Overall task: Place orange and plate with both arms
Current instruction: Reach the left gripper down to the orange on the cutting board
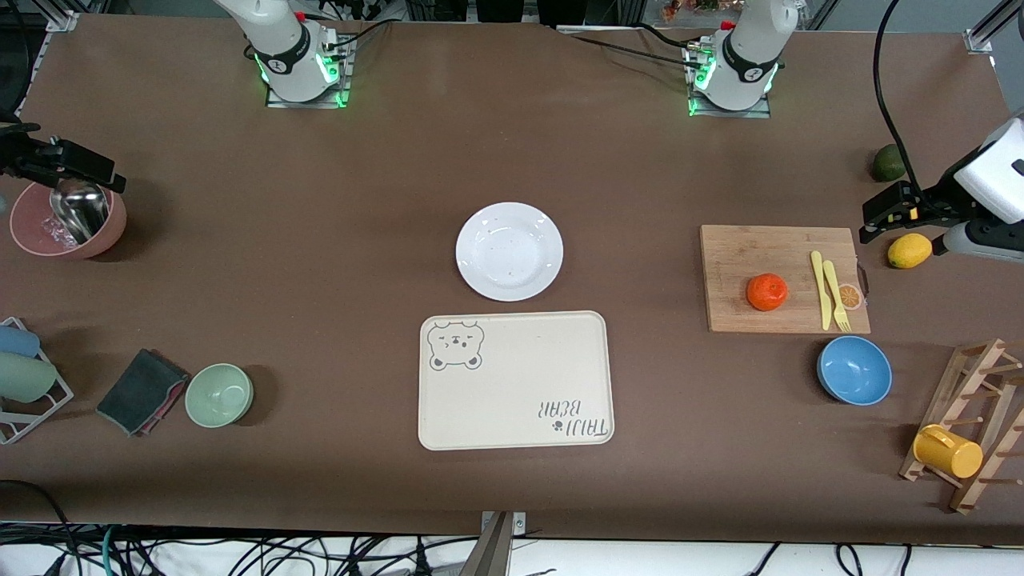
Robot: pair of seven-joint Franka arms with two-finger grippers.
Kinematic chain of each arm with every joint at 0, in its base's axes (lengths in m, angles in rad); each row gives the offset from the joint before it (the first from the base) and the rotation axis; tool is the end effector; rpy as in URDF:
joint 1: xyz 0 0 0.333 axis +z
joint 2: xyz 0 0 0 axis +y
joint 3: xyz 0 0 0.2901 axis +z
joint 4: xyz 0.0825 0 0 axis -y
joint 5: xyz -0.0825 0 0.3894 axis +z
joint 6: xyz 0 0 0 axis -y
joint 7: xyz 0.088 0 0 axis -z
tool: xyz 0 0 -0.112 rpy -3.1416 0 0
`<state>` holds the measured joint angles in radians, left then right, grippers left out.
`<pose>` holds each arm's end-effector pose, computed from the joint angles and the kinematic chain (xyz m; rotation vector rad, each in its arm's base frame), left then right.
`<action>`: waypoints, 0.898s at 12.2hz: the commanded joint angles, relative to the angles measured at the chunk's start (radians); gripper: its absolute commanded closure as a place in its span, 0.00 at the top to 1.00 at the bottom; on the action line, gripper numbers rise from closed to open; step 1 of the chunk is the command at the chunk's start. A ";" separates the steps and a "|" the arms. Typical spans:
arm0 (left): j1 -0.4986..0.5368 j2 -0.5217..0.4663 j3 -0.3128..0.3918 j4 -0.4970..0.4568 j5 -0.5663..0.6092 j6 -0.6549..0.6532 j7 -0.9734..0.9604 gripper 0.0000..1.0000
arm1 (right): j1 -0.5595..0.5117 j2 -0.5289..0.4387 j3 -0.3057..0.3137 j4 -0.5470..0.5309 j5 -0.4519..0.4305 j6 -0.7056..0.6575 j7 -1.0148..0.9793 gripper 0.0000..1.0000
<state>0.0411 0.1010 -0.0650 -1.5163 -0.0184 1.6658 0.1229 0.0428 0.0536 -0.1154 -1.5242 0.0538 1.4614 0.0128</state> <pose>0.5972 -0.0144 0.5702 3.1100 -0.2259 0.0778 0.5613 -0.0327 0.5769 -3.0829 0.1277 0.1770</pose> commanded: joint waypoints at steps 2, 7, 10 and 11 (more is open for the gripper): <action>-0.004 0.014 -0.002 0.028 0.023 -0.003 0.007 1.00 | -0.004 -0.001 0.000 0.012 0.012 -0.012 -0.014 1.00; -0.001 0.043 0.001 0.028 0.031 0.032 0.017 1.00 | -0.004 -0.001 0.000 0.010 0.012 -0.012 -0.014 1.00; 0.063 0.098 0.010 0.028 0.020 0.123 0.023 1.00 | -0.004 -0.001 0.000 0.010 0.014 -0.012 -0.014 1.00; 0.057 0.105 0.010 0.027 0.028 0.123 0.014 1.00 | -0.004 -0.001 -0.001 0.010 0.014 -0.012 -0.014 1.00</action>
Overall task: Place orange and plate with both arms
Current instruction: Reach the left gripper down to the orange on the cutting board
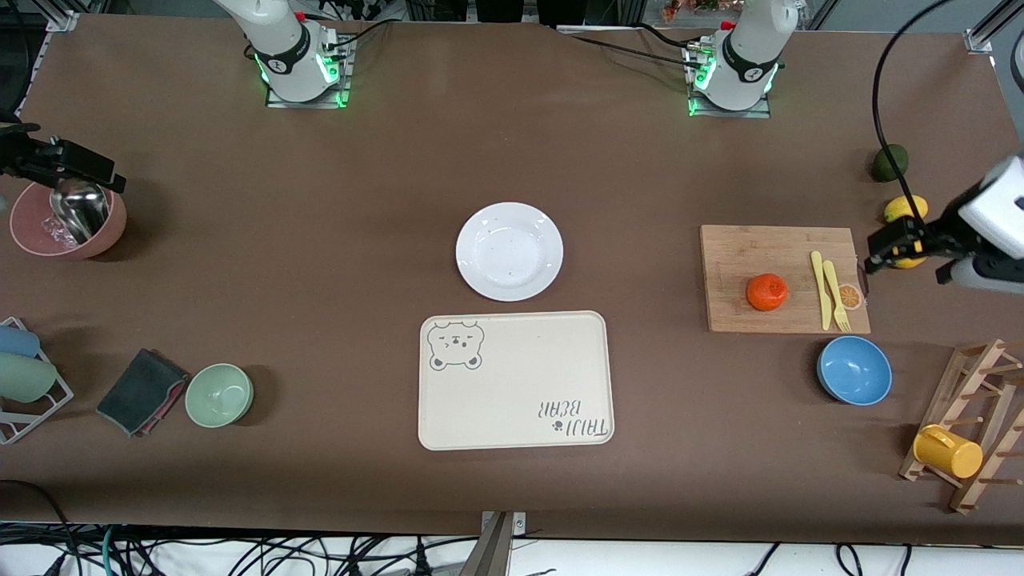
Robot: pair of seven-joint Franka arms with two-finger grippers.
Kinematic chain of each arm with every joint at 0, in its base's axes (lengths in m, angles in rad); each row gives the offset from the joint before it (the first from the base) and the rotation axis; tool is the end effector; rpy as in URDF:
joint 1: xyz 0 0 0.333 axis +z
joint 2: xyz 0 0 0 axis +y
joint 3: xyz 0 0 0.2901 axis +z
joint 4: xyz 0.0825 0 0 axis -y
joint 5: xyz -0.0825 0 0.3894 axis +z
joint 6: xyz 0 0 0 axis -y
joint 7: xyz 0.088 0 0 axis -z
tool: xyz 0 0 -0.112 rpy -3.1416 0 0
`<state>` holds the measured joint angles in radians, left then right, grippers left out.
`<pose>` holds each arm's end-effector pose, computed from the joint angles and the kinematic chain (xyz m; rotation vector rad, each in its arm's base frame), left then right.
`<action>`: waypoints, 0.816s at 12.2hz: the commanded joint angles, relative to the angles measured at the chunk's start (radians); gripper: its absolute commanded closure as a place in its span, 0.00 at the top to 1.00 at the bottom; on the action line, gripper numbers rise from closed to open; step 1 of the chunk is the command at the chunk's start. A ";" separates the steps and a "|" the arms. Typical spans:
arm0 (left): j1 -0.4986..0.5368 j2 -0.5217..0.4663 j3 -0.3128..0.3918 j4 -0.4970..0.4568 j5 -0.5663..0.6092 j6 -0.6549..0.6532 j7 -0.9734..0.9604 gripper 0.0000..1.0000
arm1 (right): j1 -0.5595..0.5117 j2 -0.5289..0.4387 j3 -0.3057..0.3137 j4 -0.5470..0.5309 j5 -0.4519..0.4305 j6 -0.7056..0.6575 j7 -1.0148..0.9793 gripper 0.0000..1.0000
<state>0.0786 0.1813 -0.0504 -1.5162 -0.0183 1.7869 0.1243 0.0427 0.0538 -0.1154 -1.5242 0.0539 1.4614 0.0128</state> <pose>0.6275 0.0184 0.5326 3.1149 -0.1430 0.1426 0.5614 -0.0327 0.5768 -3.0828 0.1279 0.1773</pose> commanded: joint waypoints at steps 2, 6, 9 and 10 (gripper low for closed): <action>0.044 0.064 -0.002 0.024 0.024 0.003 0.011 1.00 | -0.004 -0.002 -0.001 0.010 0.014 -0.012 -0.014 1.00; 0.035 0.233 -0.012 0.012 -0.003 0.000 0.021 1.00 | -0.004 -0.002 -0.001 0.010 0.012 -0.012 -0.014 1.00; 0.012 0.261 -0.017 -0.085 0.005 0.031 0.026 1.00 | -0.004 -0.002 -0.001 0.010 0.012 -0.012 -0.014 1.00; 0.009 0.256 -0.017 -0.128 0.005 0.079 0.026 1.00 | -0.004 -0.002 -0.001 0.010 0.012 -0.013 -0.014 1.00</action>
<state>0.0843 0.4706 -0.0688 -1.5739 -0.0186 1.8168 0.1287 0.0427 0.0546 -0.1157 -1.5244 0.0539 1.4614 0.0128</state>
